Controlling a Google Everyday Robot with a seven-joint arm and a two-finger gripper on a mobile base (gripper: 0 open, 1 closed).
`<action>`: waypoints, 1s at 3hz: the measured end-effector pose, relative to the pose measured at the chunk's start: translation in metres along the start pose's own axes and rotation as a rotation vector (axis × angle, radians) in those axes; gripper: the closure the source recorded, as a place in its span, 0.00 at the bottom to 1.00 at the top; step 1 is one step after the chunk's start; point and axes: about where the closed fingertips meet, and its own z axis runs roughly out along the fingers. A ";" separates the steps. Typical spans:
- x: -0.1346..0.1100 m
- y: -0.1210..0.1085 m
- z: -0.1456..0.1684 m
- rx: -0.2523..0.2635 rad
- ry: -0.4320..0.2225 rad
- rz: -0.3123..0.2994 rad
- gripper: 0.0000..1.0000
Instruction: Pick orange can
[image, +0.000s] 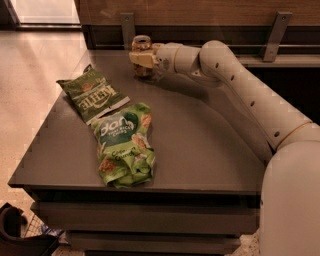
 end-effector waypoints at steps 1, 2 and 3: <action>-0.023 0.008 -0.028 0.031 -0.061 -0.036 1.00; -0.041 0.017 -0.045 0.047 -0.079 -0.074 1.00; -0.067 0.034 -0.067 0.088 -0.072 -0.154 1.00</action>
Offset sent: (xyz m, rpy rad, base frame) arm -0.0567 -0.0436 0.0700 0.0155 -0.1608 -0.0679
